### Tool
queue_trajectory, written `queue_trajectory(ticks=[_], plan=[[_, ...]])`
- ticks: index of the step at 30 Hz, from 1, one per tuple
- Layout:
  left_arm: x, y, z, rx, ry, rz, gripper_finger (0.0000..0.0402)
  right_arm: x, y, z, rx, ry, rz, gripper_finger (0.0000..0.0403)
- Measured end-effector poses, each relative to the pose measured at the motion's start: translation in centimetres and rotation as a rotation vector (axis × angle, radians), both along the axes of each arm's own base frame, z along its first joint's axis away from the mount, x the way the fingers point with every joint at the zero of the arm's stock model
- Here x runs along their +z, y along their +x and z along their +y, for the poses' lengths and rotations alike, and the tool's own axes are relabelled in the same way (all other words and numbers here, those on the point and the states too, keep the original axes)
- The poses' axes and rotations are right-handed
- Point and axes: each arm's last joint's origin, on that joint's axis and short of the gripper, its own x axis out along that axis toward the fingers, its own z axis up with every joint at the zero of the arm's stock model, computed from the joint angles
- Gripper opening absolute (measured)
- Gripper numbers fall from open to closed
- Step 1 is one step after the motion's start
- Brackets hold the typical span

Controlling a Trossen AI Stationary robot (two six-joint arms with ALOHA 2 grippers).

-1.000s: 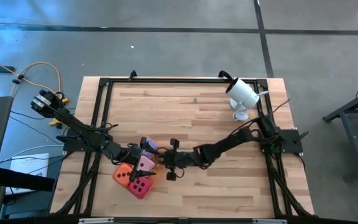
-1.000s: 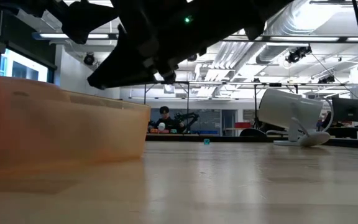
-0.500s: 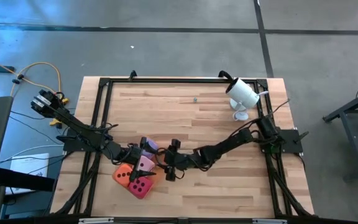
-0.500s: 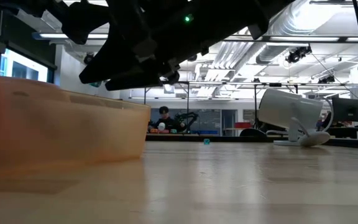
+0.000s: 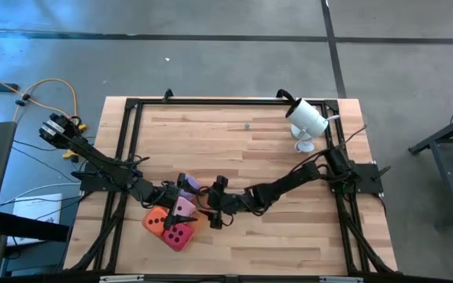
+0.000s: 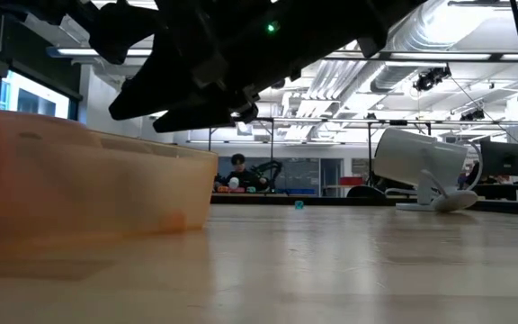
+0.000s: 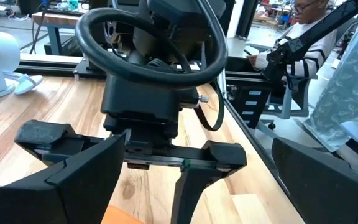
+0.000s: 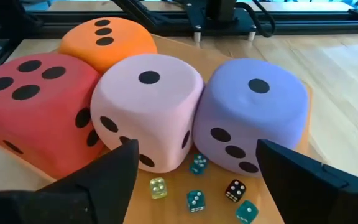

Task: Pick & Place Dice
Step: Put the small blue dice into the orange bin

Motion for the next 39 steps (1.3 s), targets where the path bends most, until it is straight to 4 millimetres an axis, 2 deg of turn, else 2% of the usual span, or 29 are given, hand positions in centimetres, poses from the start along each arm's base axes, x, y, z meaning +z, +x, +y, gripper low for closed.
queue_trajectory(ticks=[6, 10, 14, 17, 20, 22, 24, 27, 30, 33, 36, 39], plan=[[0.0, 0.0, 0.0, 0.002, 0.000, 0.000, 0.0397, -0.1, -0.3, -0.1, -0.012, -0.054, 0.037, 0.0313], [0.0, 0.0, 0.0, 0.002, 0.001, 0.000, 0.0397, 0.2, -1.2, 0.0, -0.128, -0.149, 0.099, 0.0313], [0.0, 0.0, 0.0, 0.002, 0.001, 0.000, 0.0397, 1.9, -2.4, -0.6, -0.322, -0.226, 0.114, 0.0313], [0.0, 0.0, 0.0, 0.002, 0.003, 0.001, 0.0397, 3.6, -3.6, -1.4, -0.439, -0.219, 0.127, 0.0313], [0.0, 0.0, 0.0, 0.002, 0.003, 0.001, 0.0397, 4.9, -4.7, -3.0, -0.565, -0.177, 0.144, 0.0313], [0.0, 0.0, 0.0, 0.002, 0.003, 0.001, 0.0397, 5.4, -6.1, -4.6, -0.655, -0.194, 0.210, 0.0313], [-0.1, 0.0, 0.0, 0.000, 0.006, 0.005, 0.0397, 5.5, -6.5, -6.9, -0.750, -0.177, 0.244, 0.0313], [-0.1, 0.0, 0.0, -0.001, 0.005, 0.004, 0.0397, 5.2, -7.3, -11.3, -0.847, -0.120, 0.377, 0.0313], [-0.1, 0.0, 0.0, -0.001, 0.006, 0.003, 0.0397, 4.7, -6.7, -16.1, -0.884, 0.065, 0.403, 0.0313], [-0.1, 0.0, 0.0, -0.001, 0.009, 0.009, 0.0397, 3.3, -6.2, -19.9, -0.867, 0.169, 0.379, 0.0313], [-0.1, 0.0, 0.0, -0.001, 0.010, 0.009, 0.0397, 2.5, -6.2, -22.5, -0.844, 0.222, 0.354, 0.0313], [-0.3, 0.0, 0.0, -0.001, 0.018, 0.024, 0.0397, 1.5, -6.1, -24.2, -0.885, 0.223, 0.358, 0.0314]])
